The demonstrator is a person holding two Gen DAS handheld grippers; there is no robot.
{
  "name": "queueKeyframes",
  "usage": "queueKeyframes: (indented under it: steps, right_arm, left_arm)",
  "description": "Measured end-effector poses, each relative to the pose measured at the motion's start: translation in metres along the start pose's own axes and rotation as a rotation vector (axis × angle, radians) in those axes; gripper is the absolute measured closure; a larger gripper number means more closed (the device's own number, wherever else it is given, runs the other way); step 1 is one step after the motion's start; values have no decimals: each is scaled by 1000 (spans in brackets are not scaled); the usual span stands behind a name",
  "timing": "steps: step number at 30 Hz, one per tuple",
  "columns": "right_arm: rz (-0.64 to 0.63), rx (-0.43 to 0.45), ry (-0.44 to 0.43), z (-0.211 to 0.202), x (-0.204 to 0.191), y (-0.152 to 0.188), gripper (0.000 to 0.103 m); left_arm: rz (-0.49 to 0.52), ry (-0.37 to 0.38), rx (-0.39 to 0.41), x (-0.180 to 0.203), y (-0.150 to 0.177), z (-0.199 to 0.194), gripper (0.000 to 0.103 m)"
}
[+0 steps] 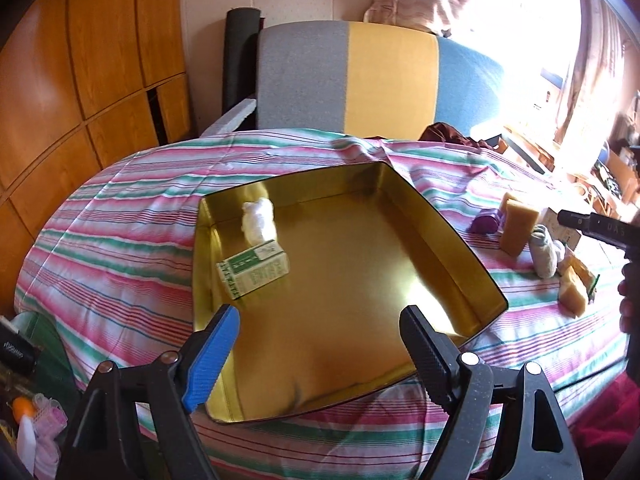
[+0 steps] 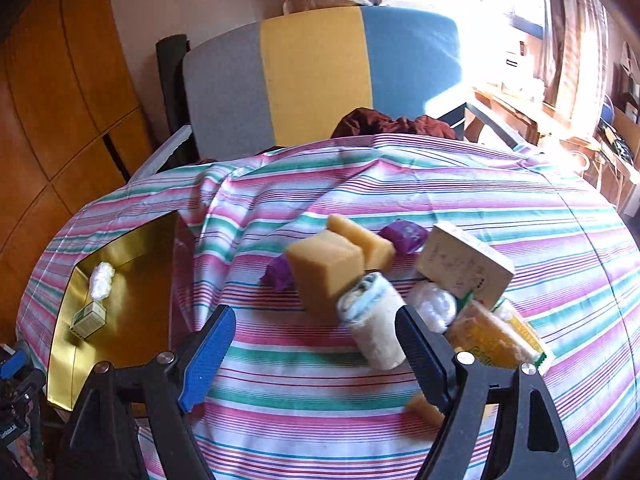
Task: Organize objects
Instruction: 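Move both tools back toward the remaining items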
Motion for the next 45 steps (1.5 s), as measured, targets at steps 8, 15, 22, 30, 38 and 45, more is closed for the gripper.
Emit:
queueKeyframes:
  steps: [8,15,22,30,38,45]
  right_arm:
    - [200,56,102,-19,105,-9,20]
    - [459,113,112,-22,194,11,19]
    - [603,55,38,-5,222,29,19]
    - [583,39,-6,-2,211,26,19]
    - [571,33,-19,-2,207,26,19]
    - [609,35,-34,-5,215,29,19]
  left_arm:
    - [68,35,-27,31,0,8,20]
    - [138,71,-42,66,-7,10,20]
    - [243,127,-75,121,-10,17,20]
    - [321,178,-82,171,-18,22,20]
    - [350,202,-79,202,-37,32,20]
    - [358,219,-74,221,-61,42,21]
Point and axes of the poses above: each gripper's, at about its wrist camera, not at the fingertips, and z roughly the way its jaws point, x to its right, y to its underside, the point moved 8 cm from there along z, roughly the way its jaws point, and after that the axes turned 15 degrees about -x, right-handed, at the moved point
